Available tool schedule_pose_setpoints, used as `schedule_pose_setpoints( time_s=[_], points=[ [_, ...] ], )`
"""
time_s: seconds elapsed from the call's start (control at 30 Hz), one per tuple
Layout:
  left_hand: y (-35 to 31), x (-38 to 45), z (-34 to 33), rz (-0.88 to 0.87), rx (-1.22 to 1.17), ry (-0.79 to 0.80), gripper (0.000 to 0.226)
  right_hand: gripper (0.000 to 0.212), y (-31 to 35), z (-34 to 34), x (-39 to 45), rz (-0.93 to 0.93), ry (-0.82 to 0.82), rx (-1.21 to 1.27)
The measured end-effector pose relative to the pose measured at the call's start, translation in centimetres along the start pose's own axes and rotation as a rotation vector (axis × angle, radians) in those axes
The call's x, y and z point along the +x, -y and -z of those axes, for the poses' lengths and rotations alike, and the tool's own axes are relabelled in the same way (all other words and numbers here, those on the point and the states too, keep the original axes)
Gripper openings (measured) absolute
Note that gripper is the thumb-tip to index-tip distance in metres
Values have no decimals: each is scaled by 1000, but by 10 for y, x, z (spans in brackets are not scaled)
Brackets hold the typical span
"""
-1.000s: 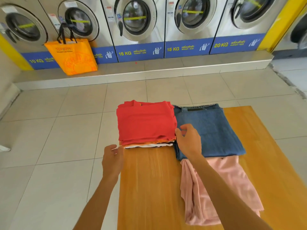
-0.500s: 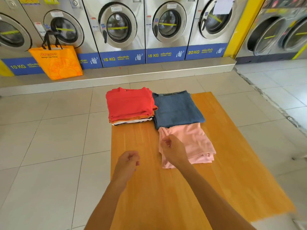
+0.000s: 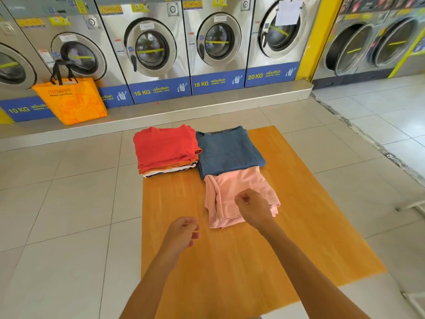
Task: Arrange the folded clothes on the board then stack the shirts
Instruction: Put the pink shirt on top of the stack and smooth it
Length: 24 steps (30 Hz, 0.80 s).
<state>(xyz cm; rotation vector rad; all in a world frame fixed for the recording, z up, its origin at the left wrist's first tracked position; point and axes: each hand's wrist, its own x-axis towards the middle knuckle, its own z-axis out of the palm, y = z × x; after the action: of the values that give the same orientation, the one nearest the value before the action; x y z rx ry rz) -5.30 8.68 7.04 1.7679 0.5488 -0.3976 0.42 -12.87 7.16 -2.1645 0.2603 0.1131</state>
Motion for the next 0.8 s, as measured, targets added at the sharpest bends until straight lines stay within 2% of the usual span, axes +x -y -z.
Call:
schedule_pose_setpoints(
  time_s=[0.13, 0.23, 0.33, 0.43, 0.5, 0.57, 0.67, 0.8],
  points=[
    [-22, 34, -31, 39, 70, 16, 16, 17, -16, 23, 32, -52, 0, 1],
    [-40, 74, -61, 81, 165, -29, 20, 18, -39, 41, 65, -110, 3, -30],
    [-52, 118, -88, 108, 228, -85, 49, 28, -64, 52, 100, -217, -9, -79],
    [-52, 157, -112, 127, 405, -230, 82, 44, -83, 53, 130, -312, -18, -115],
    [-52, 172, -124, 106, 470, -275, 92, 52, -91, 48, 146, -356, 33, -110],
    [-54, 176, -131, 138, 365, -228, 90, 56, -93, 41, 154, -398, 102, -41],
    [-50, 178, -126, 262, 223, -195, 73, 50, -94, 32, 152, -418, 152, 72],
    [-36, 159, -100, 399, -71, -252, 75, 53, -99, 29, 140, -353, 277, -2]
  ],
)
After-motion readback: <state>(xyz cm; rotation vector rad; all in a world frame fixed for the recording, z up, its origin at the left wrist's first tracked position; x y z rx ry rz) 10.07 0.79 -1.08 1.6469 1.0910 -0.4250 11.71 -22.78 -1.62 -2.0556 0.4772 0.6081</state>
